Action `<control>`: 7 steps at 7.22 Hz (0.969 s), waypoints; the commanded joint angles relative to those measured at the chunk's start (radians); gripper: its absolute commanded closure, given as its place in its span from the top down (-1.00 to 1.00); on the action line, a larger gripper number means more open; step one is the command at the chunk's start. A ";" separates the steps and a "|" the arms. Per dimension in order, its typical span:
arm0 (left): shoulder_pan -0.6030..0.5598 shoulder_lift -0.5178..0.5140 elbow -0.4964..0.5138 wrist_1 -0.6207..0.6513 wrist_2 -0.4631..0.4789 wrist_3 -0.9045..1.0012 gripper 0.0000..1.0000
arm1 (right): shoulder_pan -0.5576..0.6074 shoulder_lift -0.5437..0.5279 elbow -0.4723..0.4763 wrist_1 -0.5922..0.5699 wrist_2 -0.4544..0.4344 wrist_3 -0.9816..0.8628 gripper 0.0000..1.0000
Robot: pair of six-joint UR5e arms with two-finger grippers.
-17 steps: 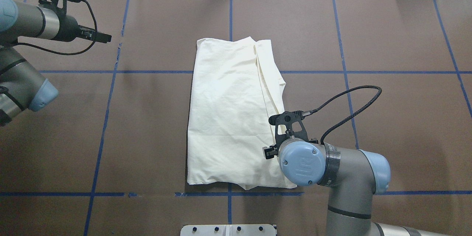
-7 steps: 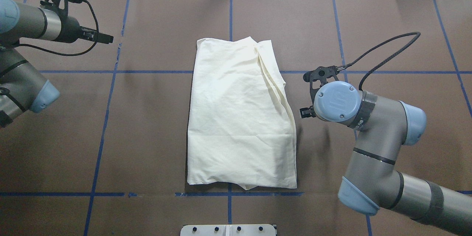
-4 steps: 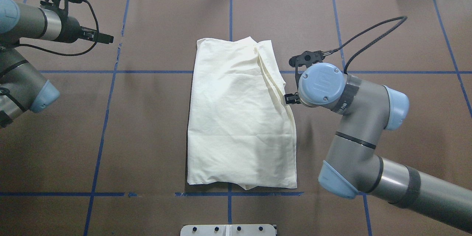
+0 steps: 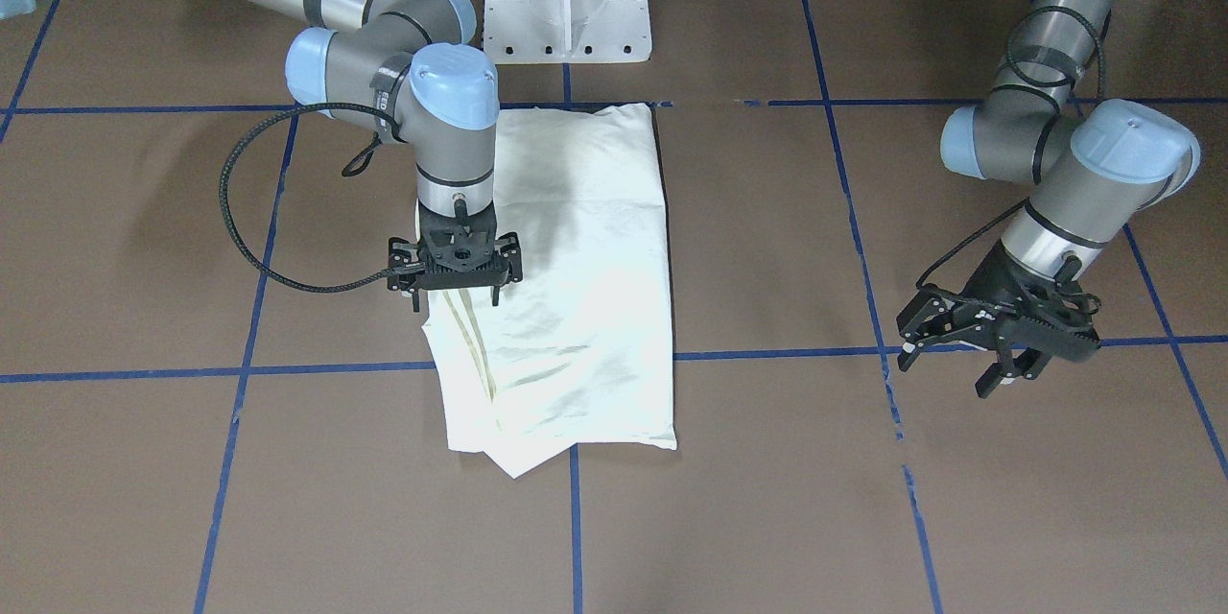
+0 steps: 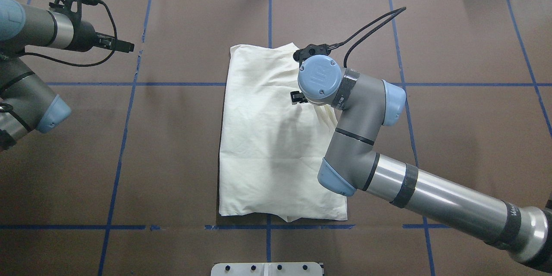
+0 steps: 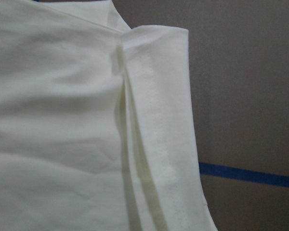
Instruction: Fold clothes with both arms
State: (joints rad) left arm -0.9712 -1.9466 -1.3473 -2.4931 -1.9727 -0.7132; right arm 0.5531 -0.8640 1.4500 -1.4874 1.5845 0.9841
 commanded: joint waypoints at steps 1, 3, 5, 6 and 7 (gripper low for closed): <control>0.008 0.000 0.004 -0.001 0.000 0.000 1.00 | 0.022 -0.021 -0.013 -0.019 0.002 -0.079 1.00; 0.008 0.000 0.002 -0.001 0.000 0.000 1.00 | 0.065 -0.059 -0.013 -0.019 0.003 -0.161 1.00; 0.008 -0.003 0.002 0.000 0.000 -0.002 1.00 | 0.149 -0.111 -0.011 -0.013 0.005 -0.280 1.00; 0.009 -0.005 0.000 -0.001 0.000 -0.002 1.00 | 0.187 -0.115 -0.011 -0.007 0.050 -0.306 1.00; 0.009 -0.005 -0.006 -0.001 -0.002 -0.008 1.00 | 0.209 -0.110 0.012 0.002 0.118 -0.294 1.00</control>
State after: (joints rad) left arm -0.9623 -1.9504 -1.3480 -2.4939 -1.9731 -0.7162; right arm 0.7264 -0.9725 1.4447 -1.4942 1.6368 0.6992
